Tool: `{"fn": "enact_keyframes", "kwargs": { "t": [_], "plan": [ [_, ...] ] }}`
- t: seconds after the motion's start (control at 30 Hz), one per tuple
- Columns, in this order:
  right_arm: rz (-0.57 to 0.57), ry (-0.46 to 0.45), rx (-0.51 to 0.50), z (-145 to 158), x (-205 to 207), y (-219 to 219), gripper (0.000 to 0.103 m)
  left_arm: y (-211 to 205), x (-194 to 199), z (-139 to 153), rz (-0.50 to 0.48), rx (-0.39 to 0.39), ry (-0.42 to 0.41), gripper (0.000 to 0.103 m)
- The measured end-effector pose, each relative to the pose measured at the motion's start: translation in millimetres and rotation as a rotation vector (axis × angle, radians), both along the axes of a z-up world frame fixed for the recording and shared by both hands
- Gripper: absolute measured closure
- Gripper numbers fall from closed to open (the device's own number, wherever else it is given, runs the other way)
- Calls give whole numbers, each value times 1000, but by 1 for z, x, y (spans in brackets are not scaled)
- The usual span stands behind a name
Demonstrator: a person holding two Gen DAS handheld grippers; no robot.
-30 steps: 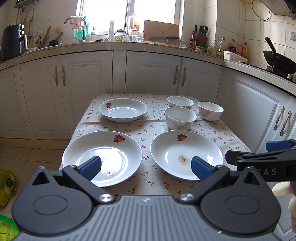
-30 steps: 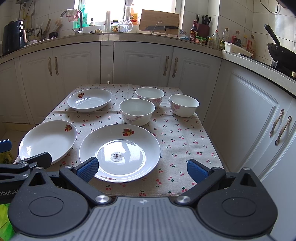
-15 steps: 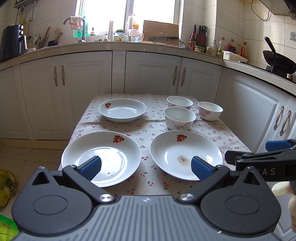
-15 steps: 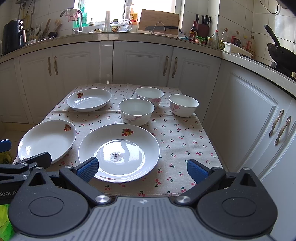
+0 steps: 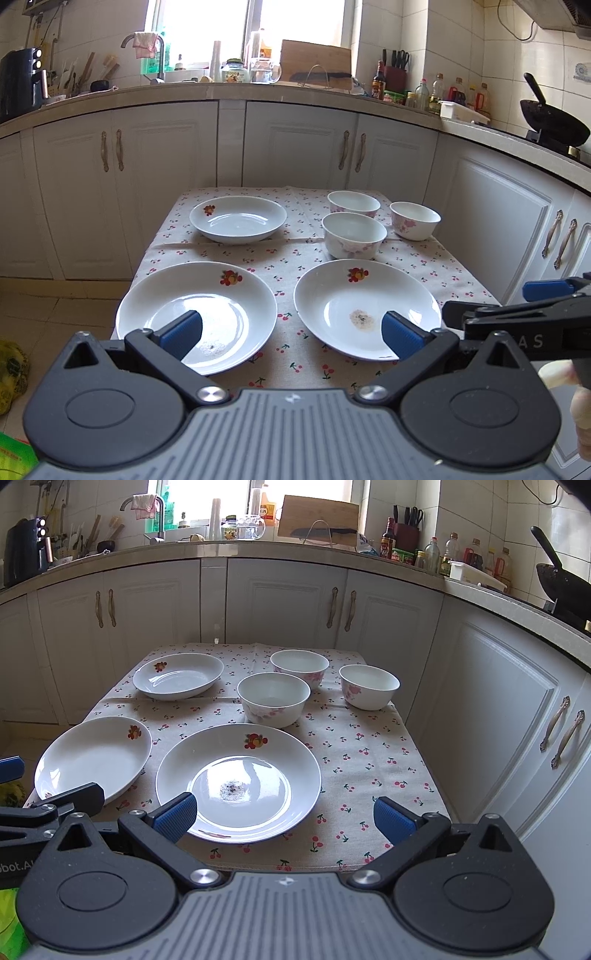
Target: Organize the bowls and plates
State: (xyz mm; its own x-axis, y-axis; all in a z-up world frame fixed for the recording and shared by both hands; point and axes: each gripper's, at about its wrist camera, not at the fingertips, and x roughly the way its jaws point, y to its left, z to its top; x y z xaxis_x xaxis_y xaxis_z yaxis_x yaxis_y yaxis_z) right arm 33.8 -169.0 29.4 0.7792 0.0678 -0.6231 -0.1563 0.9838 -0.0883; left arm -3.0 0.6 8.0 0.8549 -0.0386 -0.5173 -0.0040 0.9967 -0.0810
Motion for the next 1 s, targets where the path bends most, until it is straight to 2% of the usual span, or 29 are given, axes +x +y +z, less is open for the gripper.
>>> {"fn": "enact_keyframes", "kwargs": {
  "t": [0.33,0.53,1.0],
  "plan": [
    [61,-20,-1,3,14,3,0,6,7,-1,-31,30,-41,1],
    [60,-40,-25,6,30,4,0,18,12,-4,-63,26,-70,1],
    [104,-16,86,2,85,14,0,66,31,-34,-138,8,8,1]
  ]
}}
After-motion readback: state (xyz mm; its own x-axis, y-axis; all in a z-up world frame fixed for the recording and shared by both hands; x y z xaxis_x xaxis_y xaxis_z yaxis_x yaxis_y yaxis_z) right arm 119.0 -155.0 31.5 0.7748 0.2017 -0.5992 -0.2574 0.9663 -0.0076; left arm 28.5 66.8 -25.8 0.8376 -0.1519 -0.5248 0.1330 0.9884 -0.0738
